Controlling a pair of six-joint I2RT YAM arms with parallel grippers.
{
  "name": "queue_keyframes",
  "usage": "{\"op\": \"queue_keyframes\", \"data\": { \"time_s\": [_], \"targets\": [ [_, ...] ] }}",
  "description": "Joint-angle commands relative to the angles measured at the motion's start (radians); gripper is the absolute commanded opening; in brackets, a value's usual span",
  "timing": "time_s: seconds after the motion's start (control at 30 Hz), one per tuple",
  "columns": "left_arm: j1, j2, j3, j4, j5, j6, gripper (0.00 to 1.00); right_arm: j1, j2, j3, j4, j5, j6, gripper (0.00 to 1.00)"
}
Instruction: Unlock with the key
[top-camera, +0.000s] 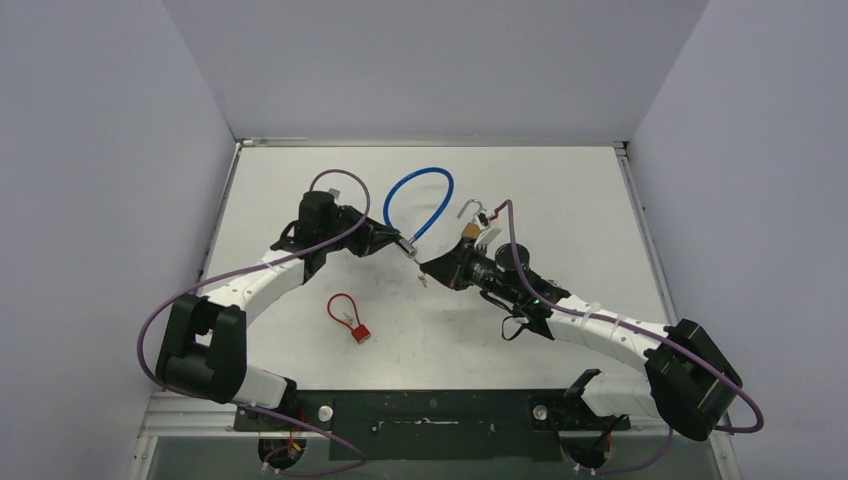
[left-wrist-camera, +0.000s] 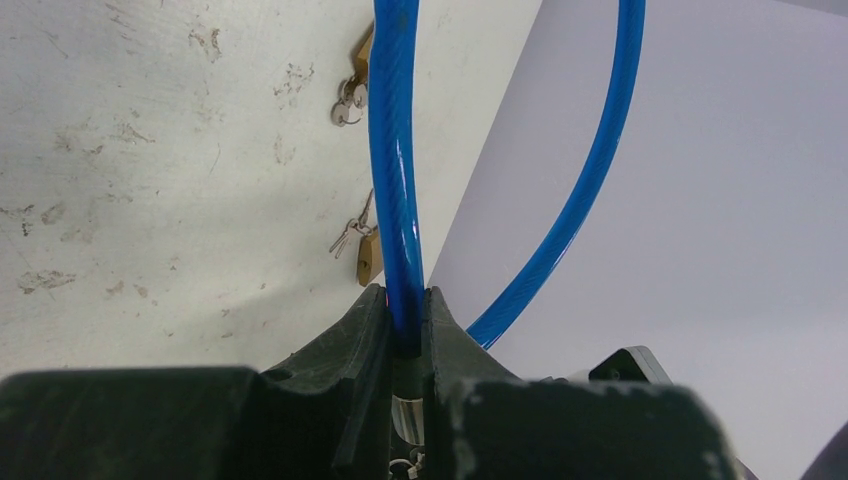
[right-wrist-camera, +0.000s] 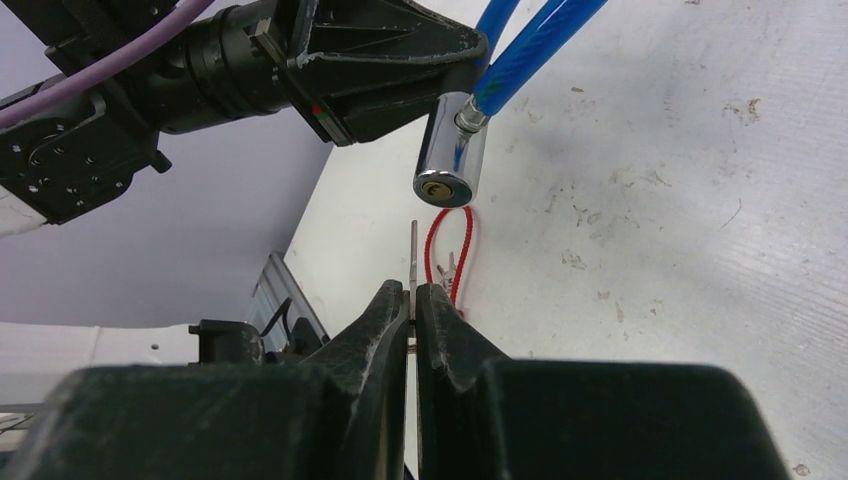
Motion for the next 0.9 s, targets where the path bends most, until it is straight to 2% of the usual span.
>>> {"op": "queue_keyframes", "data": {
  "time_s": [0.0,0.87],
  "targets": [
    [0.003,-0.058,-0.008,0.110,0.038,-0.022,0.00,0.003,-0.017,0.041,0.084,0.038,0.003,0.00],
    [0.002,-0.077,-0.021,0.104,0.022,-0.024,0.00,0.003,0.026,0.052,0.091,0.015,-0.014,0.00]
  ]
}}
